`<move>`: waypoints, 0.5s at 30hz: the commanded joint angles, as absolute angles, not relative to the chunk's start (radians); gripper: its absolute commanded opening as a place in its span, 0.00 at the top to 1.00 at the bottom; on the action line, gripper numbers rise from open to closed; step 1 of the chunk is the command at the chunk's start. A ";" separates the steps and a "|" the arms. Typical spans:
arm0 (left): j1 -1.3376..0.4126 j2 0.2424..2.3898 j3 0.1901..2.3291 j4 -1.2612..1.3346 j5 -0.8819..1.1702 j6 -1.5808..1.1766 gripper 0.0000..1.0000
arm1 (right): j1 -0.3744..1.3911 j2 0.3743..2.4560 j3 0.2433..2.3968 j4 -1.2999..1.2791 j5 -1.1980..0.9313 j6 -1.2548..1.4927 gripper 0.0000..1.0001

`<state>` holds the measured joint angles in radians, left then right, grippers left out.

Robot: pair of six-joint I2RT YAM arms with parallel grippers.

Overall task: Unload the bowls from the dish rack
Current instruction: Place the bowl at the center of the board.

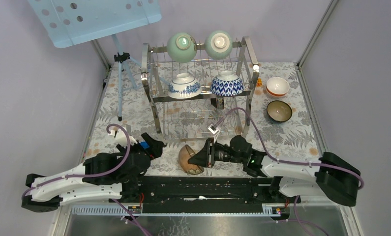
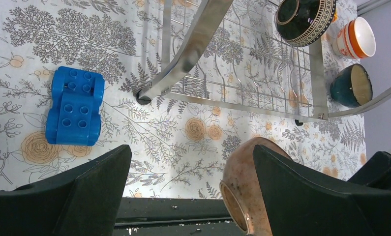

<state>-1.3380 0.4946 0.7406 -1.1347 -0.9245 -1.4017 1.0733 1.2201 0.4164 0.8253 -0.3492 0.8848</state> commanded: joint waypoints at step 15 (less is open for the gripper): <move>-1.339 0.649 0.813 -1.121 -0.781 -1.273 0.01 | 1.297 0.908 0.623 0.012 0.129 0.248 1.00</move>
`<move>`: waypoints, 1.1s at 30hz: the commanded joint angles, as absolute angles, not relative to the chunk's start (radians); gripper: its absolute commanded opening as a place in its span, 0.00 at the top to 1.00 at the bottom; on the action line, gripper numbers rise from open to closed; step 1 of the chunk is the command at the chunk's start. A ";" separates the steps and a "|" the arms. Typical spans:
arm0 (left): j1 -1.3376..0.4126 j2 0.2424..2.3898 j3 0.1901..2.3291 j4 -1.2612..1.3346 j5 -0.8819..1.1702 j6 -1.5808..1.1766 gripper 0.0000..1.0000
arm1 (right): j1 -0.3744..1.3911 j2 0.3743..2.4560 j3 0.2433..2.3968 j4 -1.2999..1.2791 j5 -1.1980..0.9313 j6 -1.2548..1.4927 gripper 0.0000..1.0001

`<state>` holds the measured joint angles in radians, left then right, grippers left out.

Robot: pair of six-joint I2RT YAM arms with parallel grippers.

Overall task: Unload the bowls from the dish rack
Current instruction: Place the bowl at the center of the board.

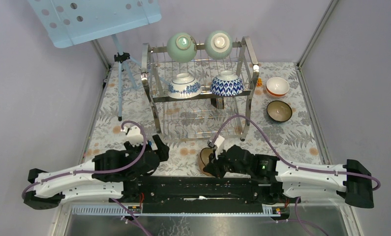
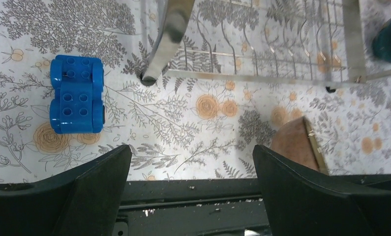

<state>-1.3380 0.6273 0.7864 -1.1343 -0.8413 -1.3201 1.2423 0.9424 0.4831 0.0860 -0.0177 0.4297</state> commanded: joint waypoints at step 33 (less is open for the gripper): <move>-1.339 0.889 0.847 -0.780 -0.403 -0.902 0.01 | 1.809 1.163 0.823 -0.379 0.517 -0.513 1.00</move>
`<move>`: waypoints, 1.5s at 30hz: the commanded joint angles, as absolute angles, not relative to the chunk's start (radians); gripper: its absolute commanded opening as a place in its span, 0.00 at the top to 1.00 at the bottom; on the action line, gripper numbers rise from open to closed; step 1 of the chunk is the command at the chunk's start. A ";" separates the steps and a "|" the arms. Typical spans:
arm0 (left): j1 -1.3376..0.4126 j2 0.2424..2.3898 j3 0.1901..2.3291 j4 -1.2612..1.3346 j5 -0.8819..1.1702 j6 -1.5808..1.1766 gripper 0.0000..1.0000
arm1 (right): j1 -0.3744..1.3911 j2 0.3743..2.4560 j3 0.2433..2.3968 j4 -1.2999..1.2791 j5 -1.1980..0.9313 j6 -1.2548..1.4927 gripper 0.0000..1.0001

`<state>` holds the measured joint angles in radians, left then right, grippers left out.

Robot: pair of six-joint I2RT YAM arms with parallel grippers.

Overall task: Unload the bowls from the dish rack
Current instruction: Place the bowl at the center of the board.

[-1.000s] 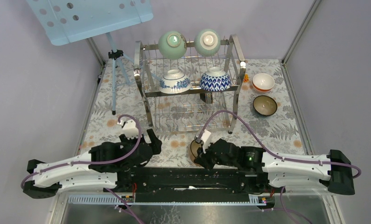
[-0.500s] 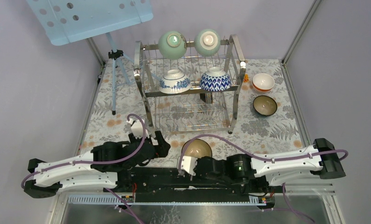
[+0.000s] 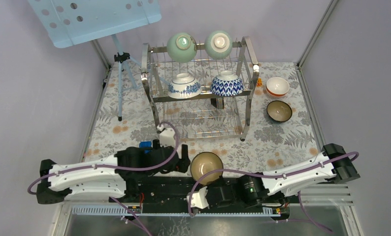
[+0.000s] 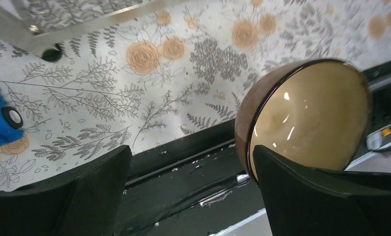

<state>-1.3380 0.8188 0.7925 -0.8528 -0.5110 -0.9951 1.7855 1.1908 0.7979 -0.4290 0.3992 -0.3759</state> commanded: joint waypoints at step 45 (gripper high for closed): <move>-1.358 1.093 0.884 -0.744 -0.378 -0.971 0.66 | 1.822 1.221 0.805 -0.314 0.499 -0.494 1.00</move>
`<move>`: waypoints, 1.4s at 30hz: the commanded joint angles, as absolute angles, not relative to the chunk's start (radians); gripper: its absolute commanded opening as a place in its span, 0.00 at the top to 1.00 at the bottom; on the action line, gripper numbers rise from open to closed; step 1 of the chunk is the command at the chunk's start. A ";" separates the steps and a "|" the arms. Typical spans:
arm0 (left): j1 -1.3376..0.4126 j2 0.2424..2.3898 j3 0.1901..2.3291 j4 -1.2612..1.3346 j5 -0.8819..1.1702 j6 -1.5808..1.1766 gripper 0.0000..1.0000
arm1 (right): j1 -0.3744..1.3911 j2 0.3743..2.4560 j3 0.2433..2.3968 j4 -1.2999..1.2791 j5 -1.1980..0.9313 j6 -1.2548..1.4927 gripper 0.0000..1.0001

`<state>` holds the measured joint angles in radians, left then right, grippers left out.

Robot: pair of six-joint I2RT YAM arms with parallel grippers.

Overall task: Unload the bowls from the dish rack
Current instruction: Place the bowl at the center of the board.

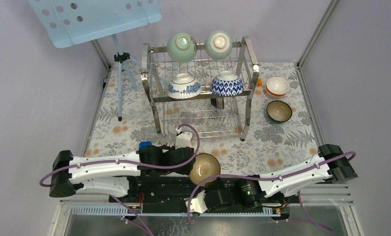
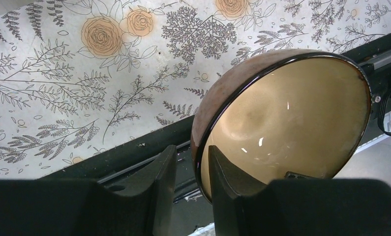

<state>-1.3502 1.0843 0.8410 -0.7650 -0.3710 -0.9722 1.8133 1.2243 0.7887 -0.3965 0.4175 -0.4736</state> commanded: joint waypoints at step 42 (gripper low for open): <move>-1.358 0.765 0.733 -0.869 -0.572 -1.250 1.00 | 1.821 1.159 0.908 -0.138 0.695 0.230 0.00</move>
<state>-1.3540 0.8425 0.7250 -0.8818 -0.4885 -1.1328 1.8160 1.2278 0.9184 -0.2356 0.5167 -0.0360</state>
